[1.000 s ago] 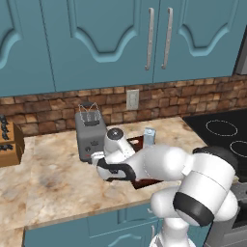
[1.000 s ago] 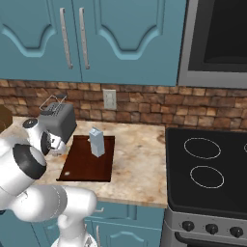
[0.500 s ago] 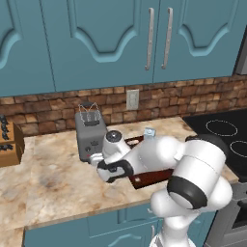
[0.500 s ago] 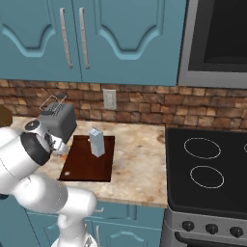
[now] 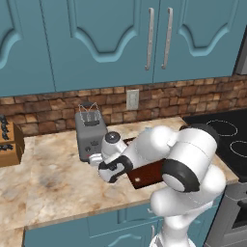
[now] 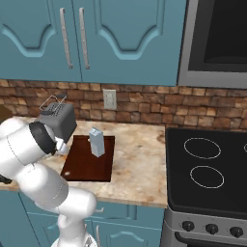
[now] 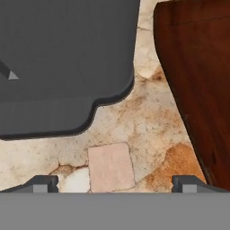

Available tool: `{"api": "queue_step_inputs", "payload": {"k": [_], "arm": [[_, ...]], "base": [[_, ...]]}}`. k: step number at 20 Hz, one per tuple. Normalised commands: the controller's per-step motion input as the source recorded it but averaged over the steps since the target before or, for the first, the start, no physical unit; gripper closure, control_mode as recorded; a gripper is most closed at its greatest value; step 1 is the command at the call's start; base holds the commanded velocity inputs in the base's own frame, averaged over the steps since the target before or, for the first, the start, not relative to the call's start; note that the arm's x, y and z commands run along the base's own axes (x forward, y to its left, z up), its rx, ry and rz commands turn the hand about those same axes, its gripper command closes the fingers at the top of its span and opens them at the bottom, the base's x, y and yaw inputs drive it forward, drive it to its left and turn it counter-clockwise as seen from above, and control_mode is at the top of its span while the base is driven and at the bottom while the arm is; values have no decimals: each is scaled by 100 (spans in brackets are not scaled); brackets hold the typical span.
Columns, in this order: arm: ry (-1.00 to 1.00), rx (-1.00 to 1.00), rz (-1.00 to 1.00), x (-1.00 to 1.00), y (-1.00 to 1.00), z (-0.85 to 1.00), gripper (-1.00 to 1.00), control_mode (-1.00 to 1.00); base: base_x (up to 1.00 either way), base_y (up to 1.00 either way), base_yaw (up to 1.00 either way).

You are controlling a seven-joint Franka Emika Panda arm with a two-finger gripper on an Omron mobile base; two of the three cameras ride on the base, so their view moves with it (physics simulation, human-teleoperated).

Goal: Take out the milk from the fridge and place it on the tray on the counter. Then take the sugar cube near the tray and place it in the tray.

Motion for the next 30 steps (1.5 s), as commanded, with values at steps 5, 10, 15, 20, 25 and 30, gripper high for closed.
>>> {"api": "queue_step_inputs", "payload": {"k": [5,10,15,20,25,30], "arm": [[0,0,0,23,2,-16,-100,-100],[0,0,0,13,17,-14,-100,-100],[0,0,0,0,23,-15,100,-100],[0,0,-6,-34,25,-11,100,-100],[0,0,-9,-55,27,-2,100,-100],[-21,0,-3,-54,-9,65,100,-100]], "base": [[0,0,0],[0,0,0],[0,0,0],[0,0,0],[0,0,0],[0,0,0]]}}
